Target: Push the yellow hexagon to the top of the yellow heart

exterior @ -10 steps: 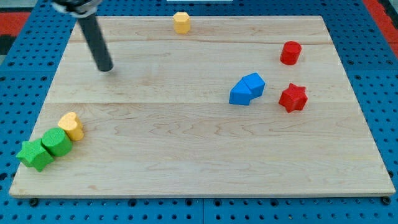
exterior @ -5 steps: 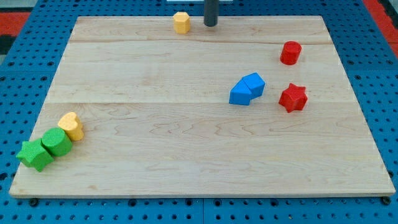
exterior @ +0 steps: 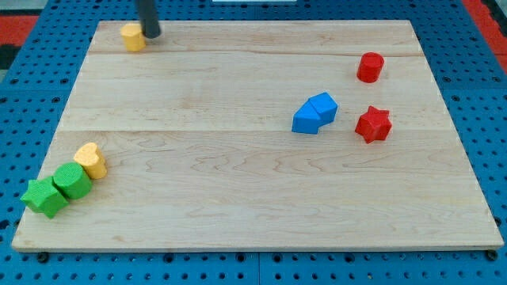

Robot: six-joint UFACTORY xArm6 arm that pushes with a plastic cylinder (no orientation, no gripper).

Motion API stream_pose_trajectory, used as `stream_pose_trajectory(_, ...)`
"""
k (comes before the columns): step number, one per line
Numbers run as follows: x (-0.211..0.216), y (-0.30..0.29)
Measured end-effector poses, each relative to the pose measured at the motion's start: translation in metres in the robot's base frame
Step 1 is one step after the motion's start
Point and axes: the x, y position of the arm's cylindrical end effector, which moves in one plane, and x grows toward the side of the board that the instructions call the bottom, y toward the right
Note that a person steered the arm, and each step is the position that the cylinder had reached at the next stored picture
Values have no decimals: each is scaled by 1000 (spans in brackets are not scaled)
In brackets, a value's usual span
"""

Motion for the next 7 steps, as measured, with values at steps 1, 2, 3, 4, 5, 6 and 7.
stream_pose_trajectory(1, -9, -11)
stream_pose_trajectory(2, -33, -32)
stream_pose_trajectory(3, -20, -51)
stream_pose_trajectory(4, 11, -50)
stream_pose_trajectory(5, 37, -50)
stream_pose_trajectory(6, 36, -31)
stream_pose_trajectory(7, 36, -10)
